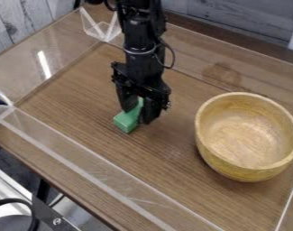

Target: Put the green block in the brown bowl

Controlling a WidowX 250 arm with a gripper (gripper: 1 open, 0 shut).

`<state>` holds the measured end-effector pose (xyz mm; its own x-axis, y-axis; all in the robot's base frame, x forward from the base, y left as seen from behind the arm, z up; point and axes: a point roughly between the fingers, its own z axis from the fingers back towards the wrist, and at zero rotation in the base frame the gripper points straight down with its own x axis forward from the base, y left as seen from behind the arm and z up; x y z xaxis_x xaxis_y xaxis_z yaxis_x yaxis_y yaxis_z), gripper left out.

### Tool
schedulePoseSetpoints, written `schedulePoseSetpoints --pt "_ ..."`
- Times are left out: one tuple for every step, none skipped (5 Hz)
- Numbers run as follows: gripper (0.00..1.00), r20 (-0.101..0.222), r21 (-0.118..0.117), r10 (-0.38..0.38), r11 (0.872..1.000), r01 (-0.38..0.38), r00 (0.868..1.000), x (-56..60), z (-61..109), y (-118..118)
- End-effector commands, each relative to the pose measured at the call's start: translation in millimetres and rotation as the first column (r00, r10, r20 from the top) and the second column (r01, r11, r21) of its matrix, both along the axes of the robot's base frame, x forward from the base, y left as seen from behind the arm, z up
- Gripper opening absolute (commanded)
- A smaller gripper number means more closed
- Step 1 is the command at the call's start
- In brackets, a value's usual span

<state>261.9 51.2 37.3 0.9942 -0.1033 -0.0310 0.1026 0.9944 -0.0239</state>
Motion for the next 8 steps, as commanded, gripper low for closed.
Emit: schedulePoseSetpoints --pt "0.00 0.055 0.009 0.014 1.000 -0.015 0.998 7.1 14.3 4" --pt "0.00 0.074 0.002 0.021 1.000 -0.021 0.997 11.6 25.6 3" --pt "0.00 0.099 -0.005 0.030 1.000 -0.030 0.995 18.0 39.1 2" --pt "0.00 0.131 -0.014 0.034 0.999 -0.032 0.991 33.4 54.9 -5" --pt "0.00 0.133 -0.013 0.031 0.999 -0.029 0.991 32.8 49.0 -3" --pt "1.00 0.121 -0.010 0.030 1.000 -0.029 0.992 33.4 43.3 -1" --pt "1.00 0.108 -0.007 0.028 1.000 -0.027 0.994 33.8 36.5 0" --pt "1.00 0.099 -0.005 0.028 1.000 -0.028 0.995 34.1 32.3 0"
